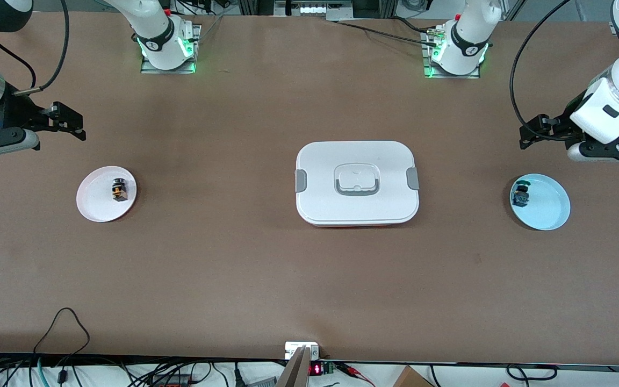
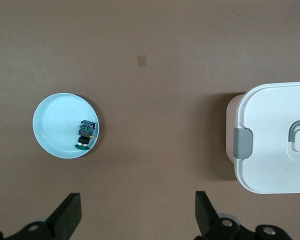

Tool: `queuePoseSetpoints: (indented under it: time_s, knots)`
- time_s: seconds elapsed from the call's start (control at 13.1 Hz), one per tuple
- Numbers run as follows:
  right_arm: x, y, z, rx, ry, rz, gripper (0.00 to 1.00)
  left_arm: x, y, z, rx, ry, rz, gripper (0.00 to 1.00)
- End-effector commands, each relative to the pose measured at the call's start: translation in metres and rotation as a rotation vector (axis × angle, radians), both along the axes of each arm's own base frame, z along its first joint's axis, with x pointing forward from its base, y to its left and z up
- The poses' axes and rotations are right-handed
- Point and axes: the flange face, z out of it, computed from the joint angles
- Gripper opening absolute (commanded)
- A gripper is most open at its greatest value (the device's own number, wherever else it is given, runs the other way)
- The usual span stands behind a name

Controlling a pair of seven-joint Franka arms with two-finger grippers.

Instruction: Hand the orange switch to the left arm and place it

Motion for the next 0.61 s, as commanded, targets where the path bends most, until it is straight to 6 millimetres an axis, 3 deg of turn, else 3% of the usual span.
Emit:
queuePoseSetpoints:
  time_s: [0.0,0.31,0.53]
  knots:
    - [-0.004,0.005,0.01,0.012,0.033,0.004,1.0,0.004,0.002,0.005,-0.012,0.008,-0.01,1.0]
    - [-0.001,0.002,0.013,0.007,0.028,0.018,1.0,0.004,0.002,0.005,-0.012,0.008,-0.01,1.0]
    - [-0.006,0.004,0.001,0.008,0.085,0.029,1.0,0.004,0.002,0.005,-0.012,0.008,-0.01,1.0]
